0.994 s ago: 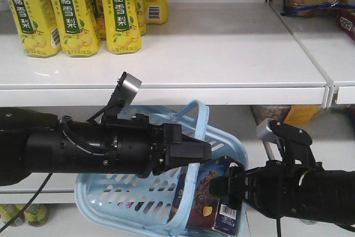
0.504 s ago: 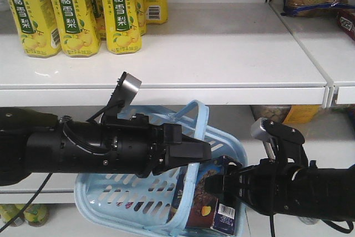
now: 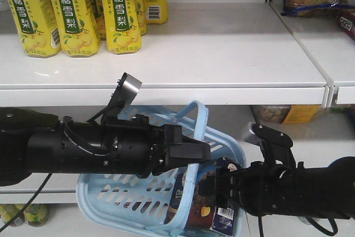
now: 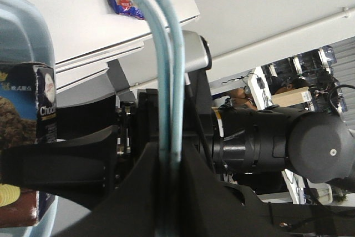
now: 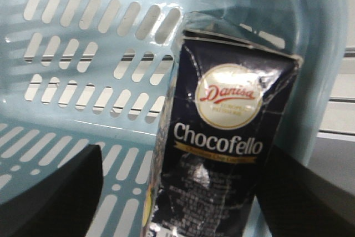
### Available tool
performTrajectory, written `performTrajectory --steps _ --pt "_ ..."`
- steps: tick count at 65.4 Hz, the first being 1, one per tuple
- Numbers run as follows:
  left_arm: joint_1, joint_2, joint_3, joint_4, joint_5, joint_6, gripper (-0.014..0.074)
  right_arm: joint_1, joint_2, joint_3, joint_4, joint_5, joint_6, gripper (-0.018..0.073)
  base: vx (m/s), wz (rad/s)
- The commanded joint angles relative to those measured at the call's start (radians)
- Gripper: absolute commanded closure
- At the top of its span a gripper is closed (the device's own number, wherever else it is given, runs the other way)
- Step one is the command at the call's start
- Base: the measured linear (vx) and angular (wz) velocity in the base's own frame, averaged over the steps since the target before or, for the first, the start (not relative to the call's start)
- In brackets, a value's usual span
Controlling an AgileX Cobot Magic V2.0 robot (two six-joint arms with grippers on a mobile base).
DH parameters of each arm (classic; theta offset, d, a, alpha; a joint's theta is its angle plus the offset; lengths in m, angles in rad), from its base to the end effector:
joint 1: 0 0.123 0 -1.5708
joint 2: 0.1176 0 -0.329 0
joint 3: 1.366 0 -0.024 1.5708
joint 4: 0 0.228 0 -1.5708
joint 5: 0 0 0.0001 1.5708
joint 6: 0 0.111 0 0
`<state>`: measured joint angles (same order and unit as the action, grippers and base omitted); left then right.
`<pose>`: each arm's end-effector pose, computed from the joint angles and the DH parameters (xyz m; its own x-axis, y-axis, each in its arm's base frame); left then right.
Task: Left arm holds basket, right arm returns cookies
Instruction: 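Close the right gripper on the Chocofello box top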
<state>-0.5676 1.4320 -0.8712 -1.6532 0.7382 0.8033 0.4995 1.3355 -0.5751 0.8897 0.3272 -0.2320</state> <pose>0.1983 -0.2148 0.3374 -0.9172 -0.0925 -0.3875 0.3349 0.3478 -0.8757 0.1822 0.1311 0.2432 -0.9036 0.1576 -0.3983 -0.0865 0.8436 0.5300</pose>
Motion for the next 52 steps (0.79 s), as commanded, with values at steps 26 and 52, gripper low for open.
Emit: performTrajectory --steps 26,52 --pt "0.002 -0.043 -0.039 -0.119 0.031 0.021 0.0599 0.000 0.075 -0.026 0.486 0.032 -0.489 0.0058 0.00 0.00" --pt "0.002 -0.043 -0.039 -0.119 0.031 0.021 0.0599 0.000 0.078 -0.026 0.661 0.024 -0.708 0.0081 0.00 0.00"
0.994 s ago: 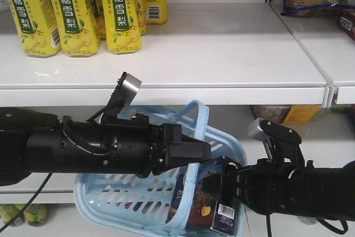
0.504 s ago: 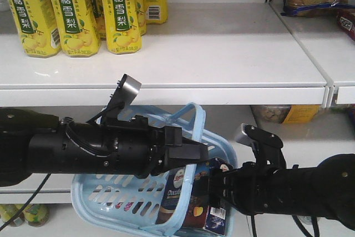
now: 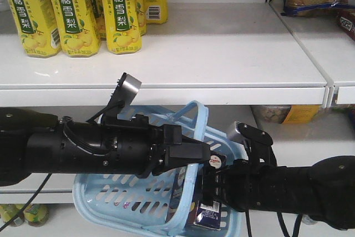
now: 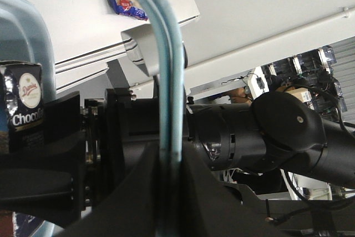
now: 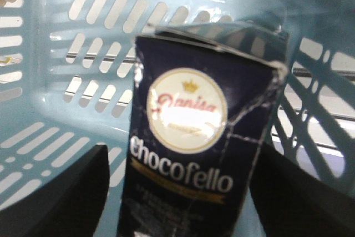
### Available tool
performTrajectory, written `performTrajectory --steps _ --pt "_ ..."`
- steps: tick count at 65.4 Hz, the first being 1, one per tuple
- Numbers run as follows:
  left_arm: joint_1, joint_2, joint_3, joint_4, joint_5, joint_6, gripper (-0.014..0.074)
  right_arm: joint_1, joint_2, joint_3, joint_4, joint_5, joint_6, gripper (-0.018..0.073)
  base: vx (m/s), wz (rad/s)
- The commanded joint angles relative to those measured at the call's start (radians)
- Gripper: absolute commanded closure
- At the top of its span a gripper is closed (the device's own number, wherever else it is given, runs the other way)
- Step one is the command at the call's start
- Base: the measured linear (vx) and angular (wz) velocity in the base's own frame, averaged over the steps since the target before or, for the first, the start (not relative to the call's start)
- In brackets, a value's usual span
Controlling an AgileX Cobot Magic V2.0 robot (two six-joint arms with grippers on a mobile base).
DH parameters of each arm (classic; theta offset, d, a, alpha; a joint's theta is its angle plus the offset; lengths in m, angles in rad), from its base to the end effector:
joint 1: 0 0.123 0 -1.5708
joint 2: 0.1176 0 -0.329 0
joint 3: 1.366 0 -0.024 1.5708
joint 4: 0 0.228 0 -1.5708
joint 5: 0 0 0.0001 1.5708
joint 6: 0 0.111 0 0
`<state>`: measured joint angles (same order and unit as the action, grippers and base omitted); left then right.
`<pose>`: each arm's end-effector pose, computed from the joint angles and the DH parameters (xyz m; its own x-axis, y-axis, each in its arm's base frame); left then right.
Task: Left arm holds basket, right arm returns cookies
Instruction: 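Close the right gripper on the Chocofello box top, then lift the box out of the basket and raise it to the upper shelf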
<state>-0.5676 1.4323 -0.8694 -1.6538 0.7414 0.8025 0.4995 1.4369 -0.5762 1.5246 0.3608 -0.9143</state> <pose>0.1979 -0.2149 0.3369 -0.9187 -0.0907 -0.3844 0.3328 0.3463 -0.8771 0.1985 0.1530 0.2360 -0.8925 0.1212 -0.4345 -0.1908 0.7714 0.6071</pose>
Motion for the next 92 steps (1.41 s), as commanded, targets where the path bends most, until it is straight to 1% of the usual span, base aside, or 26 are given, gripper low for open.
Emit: performTrajectory --steps 1,10,16,25,32,46,54,68,77,92 --pt "0.002 -0.043 -0.041 -0.118 0.028 0.021 0.0599 0.000 -0.023 -0.025 0.025 -0.014 -0.025 0.0081 0.00 0.00" --pt "0.002 -0.043 -0.041 -0.118 0.028 0.021 0.0599 0.000 0.003 -0.033 0.008 -0.026 -0.026 0.0081 0.00 0.00" --pt "0.002 -0.043 -0.041 -0.118 0.028 0.021 0.0599 0.000 0.046 -0.048 -0.001 -0.002 -0.025 0.0088 0.00 0.00" --pt "0.002 -0.043 -0.041 -0.118 0.028 0.021 0.0599 0.000 0.104 -0.076 0.000 0.018 -0.024 0.0121 0.00 0.00" --pt "0.002 -0.043 -0.041 -0.118 0.028 0.021 0.0599 0.000 0.116 -0.080 0.002 0.004 -0.024 0.0184 0.00 0.00" --pt "0.002 -0.043 -0.041 -0.118 0.028 0.021 0.0599 0.000 0.095 -0.080 0.000 -0.005 -0.024 0.0377 0.00 0.00" --pt "0.002 -0.043 -0.041 -0.118 0.028 0.021 0.0599 0.000 0.059 -0.074 -0.006 -0.007 -0.024 0.0442 0.00 0.00" --pt "0.002 -0.043 -0.041 -0.118 0.028 0.021 0.0599 0.000 -0.029 -0.056 -0.001 -0.015 -0.007 0.0449 0.00 0.00" --pt "0.002 -0.043 -0.041 -0.118 0.028 0.021 0.0599 0.000 -0.101 0.011 -0.001 -0.041 0.002 0.0447 0.00 0.00" --pt "0.002 -0.043 -0.041 -0.118 0.028 0.021 0.0599 0.000 -0.280 0.108 -0.001 -0.085 0.003 0.0445 0.00 0.00"
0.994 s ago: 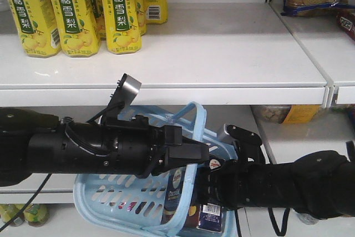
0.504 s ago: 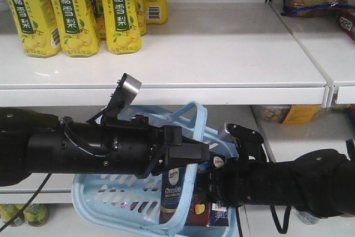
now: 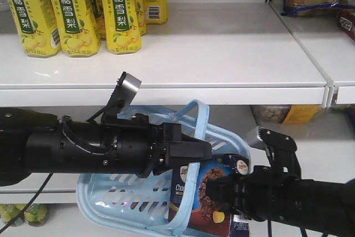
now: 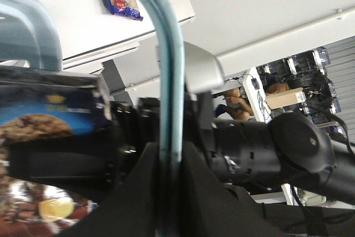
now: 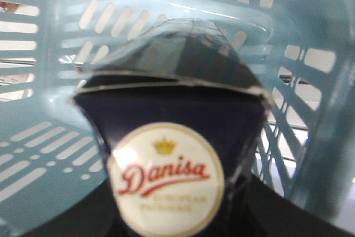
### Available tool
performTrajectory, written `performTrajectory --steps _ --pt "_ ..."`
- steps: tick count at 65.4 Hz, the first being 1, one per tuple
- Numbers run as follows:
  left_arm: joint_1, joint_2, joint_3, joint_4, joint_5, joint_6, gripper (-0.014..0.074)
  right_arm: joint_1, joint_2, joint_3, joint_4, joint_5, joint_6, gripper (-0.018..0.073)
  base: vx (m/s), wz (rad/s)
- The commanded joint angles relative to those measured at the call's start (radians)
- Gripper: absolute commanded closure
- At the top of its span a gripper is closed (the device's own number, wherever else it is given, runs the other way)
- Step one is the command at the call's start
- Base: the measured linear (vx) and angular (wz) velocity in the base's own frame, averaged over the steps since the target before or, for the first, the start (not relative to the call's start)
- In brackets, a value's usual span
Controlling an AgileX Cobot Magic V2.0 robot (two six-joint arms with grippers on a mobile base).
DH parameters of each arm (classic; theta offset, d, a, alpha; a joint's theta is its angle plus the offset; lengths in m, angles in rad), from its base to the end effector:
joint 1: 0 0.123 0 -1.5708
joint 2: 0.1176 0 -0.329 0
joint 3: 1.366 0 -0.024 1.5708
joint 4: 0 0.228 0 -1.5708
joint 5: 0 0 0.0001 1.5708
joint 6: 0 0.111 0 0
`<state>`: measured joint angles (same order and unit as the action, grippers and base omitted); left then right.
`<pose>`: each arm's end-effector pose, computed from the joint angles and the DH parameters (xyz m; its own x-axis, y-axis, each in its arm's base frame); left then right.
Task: Left arm holds basket, right arm returns cookies
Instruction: 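Lift the box out of the basket and raise it to the upper shelf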
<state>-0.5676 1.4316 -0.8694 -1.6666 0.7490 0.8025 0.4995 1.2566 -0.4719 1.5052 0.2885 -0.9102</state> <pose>0.1974 -0.2152 0.3383 -0.9214 -0.0949 -0.3769 0.3271 0.3343 -0.8839 0.1658 0.1265 0.2477 -0.8398 0.1515 -0.5213 -0.2150 0.7890 0.5755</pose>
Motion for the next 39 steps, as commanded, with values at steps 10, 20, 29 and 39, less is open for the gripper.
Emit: performTrajectory --steps 10,20,29,39 --pt "0.002 -0.042 -0.041 -0.105 0.021 0.021 0.0599 0.000 -0.230 0.043 0.015 -0.056 -0.001 0.0443 0.00 0.00" --pt "0.002 -0.042 -0.041 -0.105 0.021 0.021 0.0599 0.000 -0.342 0.043 -0.040 -0.045 0.012 0.0442 0.00 0.00" --pt "0.002 -0.042 -0.041 -0.105 0.021 0.021 0.0599 0.000 -0.418 0.043 -0.157 -0.054 0.093 0.0442 0.00 0.00" --pt "0.002 -0.042 -0.041 -0.105 0.021 0.021 0.0599 0.000 -0.478 0.043 -0.355 -0.054 0.203 0.0442 0.00 0.00"
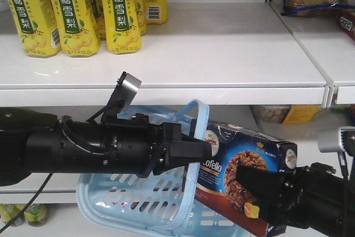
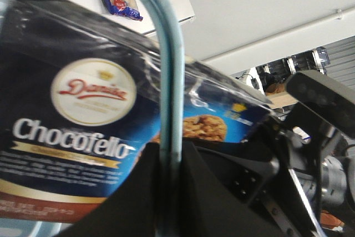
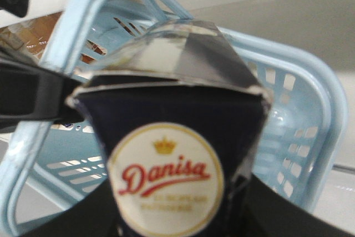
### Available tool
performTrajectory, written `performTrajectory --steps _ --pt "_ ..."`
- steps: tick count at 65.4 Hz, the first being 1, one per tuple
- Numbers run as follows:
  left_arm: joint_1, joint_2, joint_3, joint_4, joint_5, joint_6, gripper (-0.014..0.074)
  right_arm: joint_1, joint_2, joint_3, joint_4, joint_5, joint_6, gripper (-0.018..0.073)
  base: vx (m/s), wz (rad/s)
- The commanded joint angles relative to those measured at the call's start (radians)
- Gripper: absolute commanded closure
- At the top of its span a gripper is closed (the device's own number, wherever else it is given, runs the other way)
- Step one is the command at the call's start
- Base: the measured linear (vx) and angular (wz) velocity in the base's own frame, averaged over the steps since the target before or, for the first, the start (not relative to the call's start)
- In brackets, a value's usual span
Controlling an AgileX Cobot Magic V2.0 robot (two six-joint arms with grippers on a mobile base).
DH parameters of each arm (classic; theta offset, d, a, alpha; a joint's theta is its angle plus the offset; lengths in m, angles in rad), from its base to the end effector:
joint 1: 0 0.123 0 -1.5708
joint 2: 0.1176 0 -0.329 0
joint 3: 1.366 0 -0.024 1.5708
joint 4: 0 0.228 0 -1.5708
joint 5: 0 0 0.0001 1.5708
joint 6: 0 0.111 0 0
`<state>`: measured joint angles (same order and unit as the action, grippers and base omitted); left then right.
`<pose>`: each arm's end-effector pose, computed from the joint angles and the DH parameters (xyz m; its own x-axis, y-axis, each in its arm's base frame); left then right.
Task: Left arm holds basket, right arm returns cookies
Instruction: 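Lift the box out of the basket and raise it to the upper shelf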
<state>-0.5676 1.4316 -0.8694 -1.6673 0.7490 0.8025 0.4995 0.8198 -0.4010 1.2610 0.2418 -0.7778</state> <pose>0.1975 -0.2152 0.3383 -0.9215 -0.0954 -0.3765 0.3267 0.3340 -0.8842 0.1001 0.0836 0.2939 -0.6059 0.1762 -0.7758 -0.4197 0.7576 0.4999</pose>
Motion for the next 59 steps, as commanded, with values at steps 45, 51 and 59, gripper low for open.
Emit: performTrajectory --steps 45,51,59 --pt "0.002 -0.042 -0.041 -0.105 0.021 0.021 0.0599 0.000 -0.110 -0.395 -1.285 0.432 0.856 0.0435 0.00 0.00" --pt "0.002 -0.042 -0.041 -0.105 0.021 0.021 0.0599 0.000 -0.138 -0.465 -1.318 0.455 0.903 0.0435 0.00 0.00" --pt "0.002 -0.042 -0.041 -0.105 0.021 0.021 0.0599 0.000 -0.198 -0.544 -1.310 0.419 0.899 0.0434 0.00 0.00"
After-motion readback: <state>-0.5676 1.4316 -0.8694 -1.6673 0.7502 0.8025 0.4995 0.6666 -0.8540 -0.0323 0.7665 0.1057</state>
